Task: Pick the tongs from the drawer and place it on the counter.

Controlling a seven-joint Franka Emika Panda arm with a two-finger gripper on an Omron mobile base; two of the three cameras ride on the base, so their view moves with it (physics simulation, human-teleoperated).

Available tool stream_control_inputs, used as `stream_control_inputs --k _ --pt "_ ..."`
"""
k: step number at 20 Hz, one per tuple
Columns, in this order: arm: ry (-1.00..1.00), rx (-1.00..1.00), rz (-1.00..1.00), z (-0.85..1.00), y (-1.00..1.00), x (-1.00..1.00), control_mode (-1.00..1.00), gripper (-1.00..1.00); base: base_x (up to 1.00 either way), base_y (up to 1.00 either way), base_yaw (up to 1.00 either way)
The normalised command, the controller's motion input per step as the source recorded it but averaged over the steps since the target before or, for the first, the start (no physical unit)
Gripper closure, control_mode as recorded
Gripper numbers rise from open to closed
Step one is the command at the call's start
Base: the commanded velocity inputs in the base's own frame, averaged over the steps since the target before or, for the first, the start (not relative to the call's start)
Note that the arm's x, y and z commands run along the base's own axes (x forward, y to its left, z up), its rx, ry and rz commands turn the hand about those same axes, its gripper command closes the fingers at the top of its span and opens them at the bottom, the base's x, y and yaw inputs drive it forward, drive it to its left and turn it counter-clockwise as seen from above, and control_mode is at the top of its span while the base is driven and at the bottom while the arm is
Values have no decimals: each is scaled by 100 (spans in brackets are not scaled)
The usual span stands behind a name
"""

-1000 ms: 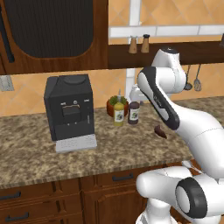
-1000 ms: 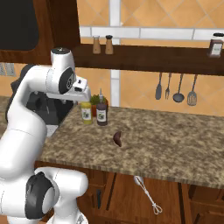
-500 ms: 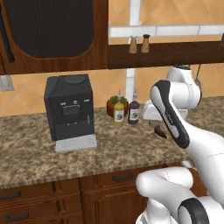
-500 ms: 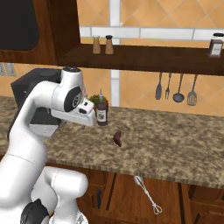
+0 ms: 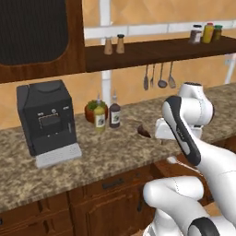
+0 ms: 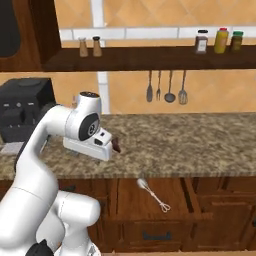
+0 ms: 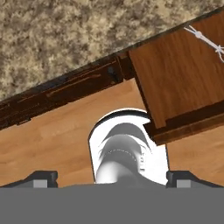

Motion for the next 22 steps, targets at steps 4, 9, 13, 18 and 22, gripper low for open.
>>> stream_control_inputs --k 4,9,13,18,22 --pt "0 0 0 0 0 0 100 -100 -27 29 -80" --pt "0 0 0 0 0 0 100 -100 -13 23 -73" --pt "0 0 0 0 0 0 100 -100 -8 76 -38" --pt "0 0 0 0 0 0 100 -100 0 82 -30" --pt "0 0 0 0 0 0 100 -100 0 7 -65"
